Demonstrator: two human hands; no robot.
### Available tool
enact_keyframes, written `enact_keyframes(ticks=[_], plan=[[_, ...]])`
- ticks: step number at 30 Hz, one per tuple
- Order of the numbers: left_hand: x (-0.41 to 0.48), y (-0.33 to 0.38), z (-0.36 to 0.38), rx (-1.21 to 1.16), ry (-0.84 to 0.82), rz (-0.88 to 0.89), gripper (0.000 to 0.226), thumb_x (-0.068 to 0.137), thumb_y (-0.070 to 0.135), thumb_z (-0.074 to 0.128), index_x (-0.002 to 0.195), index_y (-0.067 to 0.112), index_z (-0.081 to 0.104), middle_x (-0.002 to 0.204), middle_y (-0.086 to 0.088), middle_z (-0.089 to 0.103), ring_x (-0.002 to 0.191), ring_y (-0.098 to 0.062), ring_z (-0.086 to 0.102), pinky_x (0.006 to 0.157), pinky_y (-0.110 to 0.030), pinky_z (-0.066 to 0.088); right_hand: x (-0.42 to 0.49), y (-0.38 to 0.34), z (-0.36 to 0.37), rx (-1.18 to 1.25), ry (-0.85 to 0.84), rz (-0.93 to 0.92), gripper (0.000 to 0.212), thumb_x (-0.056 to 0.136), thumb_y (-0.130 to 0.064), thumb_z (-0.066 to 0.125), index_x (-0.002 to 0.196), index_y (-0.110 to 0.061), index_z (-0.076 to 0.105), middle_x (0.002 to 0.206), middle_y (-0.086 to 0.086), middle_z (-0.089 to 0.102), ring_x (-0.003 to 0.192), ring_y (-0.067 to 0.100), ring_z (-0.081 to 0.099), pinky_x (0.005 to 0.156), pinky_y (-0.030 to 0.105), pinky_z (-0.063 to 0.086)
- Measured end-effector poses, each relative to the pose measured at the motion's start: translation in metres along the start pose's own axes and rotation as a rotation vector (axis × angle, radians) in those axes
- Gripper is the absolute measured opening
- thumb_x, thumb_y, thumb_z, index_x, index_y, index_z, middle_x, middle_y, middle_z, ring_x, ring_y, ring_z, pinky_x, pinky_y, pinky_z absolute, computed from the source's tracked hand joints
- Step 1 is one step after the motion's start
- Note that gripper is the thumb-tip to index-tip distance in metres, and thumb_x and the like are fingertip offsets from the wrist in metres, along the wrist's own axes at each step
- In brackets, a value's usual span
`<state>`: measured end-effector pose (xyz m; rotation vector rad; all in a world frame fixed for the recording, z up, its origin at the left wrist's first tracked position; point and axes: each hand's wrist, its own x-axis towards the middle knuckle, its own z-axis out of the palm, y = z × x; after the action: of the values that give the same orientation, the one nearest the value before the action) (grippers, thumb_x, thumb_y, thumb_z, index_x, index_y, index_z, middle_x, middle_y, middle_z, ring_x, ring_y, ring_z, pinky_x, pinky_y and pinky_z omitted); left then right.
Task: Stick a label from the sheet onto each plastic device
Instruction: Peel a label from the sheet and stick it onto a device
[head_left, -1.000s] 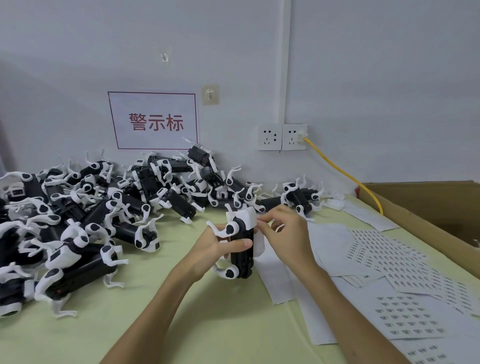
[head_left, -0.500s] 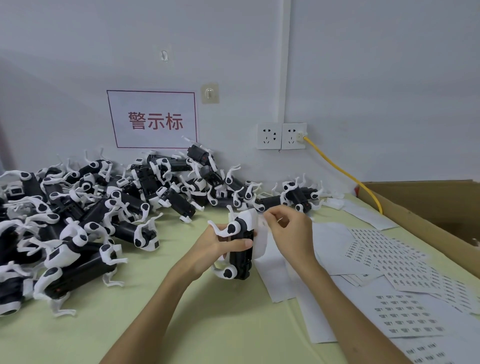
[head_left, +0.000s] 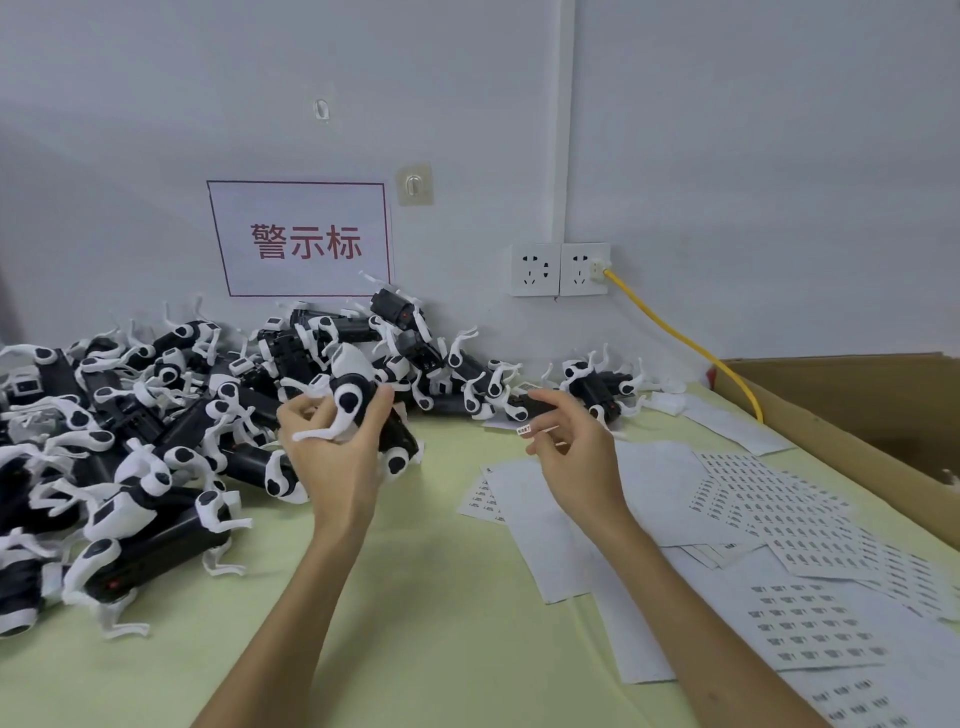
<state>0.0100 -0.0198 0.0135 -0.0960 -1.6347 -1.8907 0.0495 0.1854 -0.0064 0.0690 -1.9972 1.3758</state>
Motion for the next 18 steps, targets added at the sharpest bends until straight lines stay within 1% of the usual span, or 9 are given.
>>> enact_keyframes(ticks=[2, 3, 4, 6, 7, 8, 11, 15, 18], plan=[[-0.005, 0.006, 0.000, -0.068, -0.136, 0.023, 0.035, 0.078, 0.037, 0.082, 0.091, 0.024, 0.053, 0.098, 0.005, 0.056, 0.088, -0.002, 0.058, 0.082, -0.028, 0.048, -0.001, 0.000, 0.002, -0.009, -0.026, -0.028, 0.055, 0.088, 0.012, 0.043, 0.127, -0.024, 0.058, 0.086, -0.001, 0.068, 0.077, 0.014, 0.065, 0.070, 0.031, 0.054], [-0.006, 0.007, -0.001, -0.098, -0.244, -0.006, 0.032, 0.076, 0.038, 0.078, 0.096, 0.023, 0.058, 0.094, 0.007, 0.062, 0.084, 0.002, 0.061, 0.082, -0.033, 0.050, -0.001, 0.000, 0.003, -0.010, -0.042, -0.043, 0.057, 0.087, 0.013, 0.042, 0.129, -0.024, 0.057, 0.085, -0.002, 0.067, 0.080, 0.017, 0.064, 0.072, 0.037, 0.054], [-0.006, 0.007, -0.002, -0.119, -0.362, -0.041, 0.032, 0.074, 0.037, 0.077, 0.097, 0.020, 0.064, 0.094, 0.005, 0.067, 0.085, 0.001, 0.064, 0.082, -0.037, 0.050, -0.002, 0.000, 0.004, -0.004, -0.057, -0.054, 0.058, 0.086, 0.013, 0.042, 0.130, -0.023, 0.055, 0.085, -0.002, 0.067, 0.082, 0.020, 0.063, 0.075, 0.042, 0.053], [-0.008, 0.006, -0.001, -0.153, -0.571, -0.076, 0.042, 0.068, 0.040, 0.078, 0.097, 0.011, 0.074, 0.098, -0.006, 0.074, 0.091, -0.010, 0.069, 0.084, -0.031, 0.052, -0.003, -0.001, 0.004, 0.024, -0.076, -0.062, 0.057, 0.087, 0.009, 0.042, 0.131, -0.024, 0.052, 0.083, -0.002, 0.064, 0.083, 0.025, 0.060, 0.079, 0.048, 0.052], [-0.009, 0.006, -0.001, -0.166, -0.655, -0.086, 0.043, 0.066, 0.042, 0.077, 0.096, 0.011, 0.077, 0.100, -0.009, 0.076, 0.094, -0.015, 0.071, 0.085, -0.028, 0.053, -0.003, -0.001, 0.003, 0.032, -0.083, -0.064, 0.056, 0.086, 0.005, 0.041, 0.132, -0.025, 0.051, 0.083, -0.003, 0.063, 0.082, 0.025, 0.059, 0.080, 0.048, 0.051], [-0.011, 0.004, 0.000, -0.170, -0.728, -0.099, 0.040, 0.067, 0.043, 0.075, 0.097, 0.016, 0.079, 0.104, -0.009, 0.077, 0.098, -0.017, 0.072, 0.087, -0.028, 0.054, -0.004, -0.001, 0.003, 0.037, -0.093, -0.065, 0.056, 0.084, 0.000, 0.041, 0.132, -0.026, 0.050, 0.082, -0.005, 0.062, 0.082, 0.023, 0.058, 0.081, 0.046, 0.050], [-0.017, 0.002, 0.004, -0.141, -0.901, -0.157, 0.039, 0.074, 0.046, 0.071, 0.109, 0.030, 0.078, 0.115, -0.002, 0.076, 0.111, -0.016, 0.069, 0.090, -0.025, 0.054, -0.005, -0.003, 0.003, 0.030, -0.123, -0.066, 0.061, 0.078, -0.006, 0.038, 0.134, -0.029, 0.048, 0.083, -0.009, 0.061, 0.081, 0.016, 0.057, 0.081, 0.039, 0.048], [-0.021, 0.003, 0.006, -0.105, -0.983, -0.223, 0.041, 0.077, 0.049, 0.070, 0.114, 0.031, 0.076, 0.122, -0.003, 0.074, 0.118, -0.016, 0.066, 0.097, -0.027, 0.049, -0.005, -0.002, 0.004, -0.002, -0.145, -0.095, 0.062, 0.078, -0.006, 0.038, 0.133, -0.033, 0.047, 0.084, -0.011, 0.059, 0.073, 0.019, 0.052, 0.074, 0.034, 0.045], [-0.023, 0.003, 0.005, -0.111, -1.014, -0.246, 0.036, 0.079, 0.049, 0.069, 0.111, 0.033, 0.076, 0.122, -0.005, 0.073, 0.121, -0.019, 0.065, 0.103, -0.036, 0.047, -0.003, 0.001, 0.004, -0.025, -0.140, -0.102, 0.061, 0.078, -0.008, 0.039, 0.134, -0.030, 0.048, 0.083, -0.012, 0.058, 0.072, 0.014, 0.052, 0.072, 0.030, 0.045]])
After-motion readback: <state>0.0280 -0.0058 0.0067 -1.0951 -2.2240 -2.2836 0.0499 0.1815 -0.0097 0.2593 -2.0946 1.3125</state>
